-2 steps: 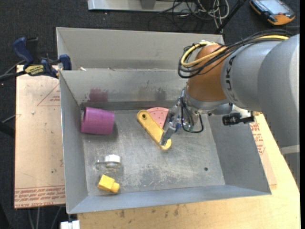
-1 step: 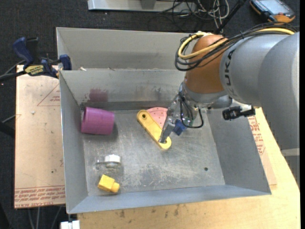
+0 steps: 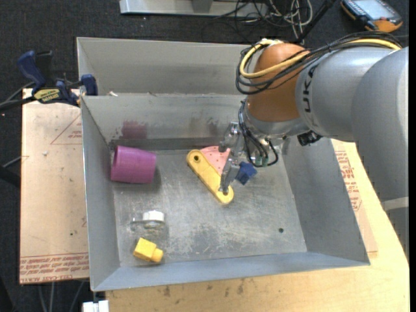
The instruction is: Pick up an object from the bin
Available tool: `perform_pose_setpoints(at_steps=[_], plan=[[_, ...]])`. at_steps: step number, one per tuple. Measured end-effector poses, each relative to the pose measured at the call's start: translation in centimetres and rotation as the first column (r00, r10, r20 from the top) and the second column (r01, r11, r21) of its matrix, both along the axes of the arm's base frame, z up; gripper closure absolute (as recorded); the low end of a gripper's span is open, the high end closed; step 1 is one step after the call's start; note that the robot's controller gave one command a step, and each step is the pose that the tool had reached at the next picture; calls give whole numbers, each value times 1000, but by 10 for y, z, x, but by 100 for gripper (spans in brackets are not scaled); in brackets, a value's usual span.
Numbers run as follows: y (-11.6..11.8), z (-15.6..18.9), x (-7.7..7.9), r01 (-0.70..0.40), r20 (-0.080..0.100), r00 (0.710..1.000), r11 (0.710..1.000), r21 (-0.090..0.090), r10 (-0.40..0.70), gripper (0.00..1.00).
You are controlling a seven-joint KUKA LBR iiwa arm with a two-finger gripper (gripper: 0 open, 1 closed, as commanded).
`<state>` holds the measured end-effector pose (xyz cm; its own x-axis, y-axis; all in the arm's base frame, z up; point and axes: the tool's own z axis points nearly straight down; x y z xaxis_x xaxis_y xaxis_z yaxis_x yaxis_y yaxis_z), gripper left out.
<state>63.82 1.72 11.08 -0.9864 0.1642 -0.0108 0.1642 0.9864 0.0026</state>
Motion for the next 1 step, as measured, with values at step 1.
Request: perform_pose_setpoints(at_steps=[1], plan=[[-1,-22,1,247,-8,969,969,3,-247,0]])
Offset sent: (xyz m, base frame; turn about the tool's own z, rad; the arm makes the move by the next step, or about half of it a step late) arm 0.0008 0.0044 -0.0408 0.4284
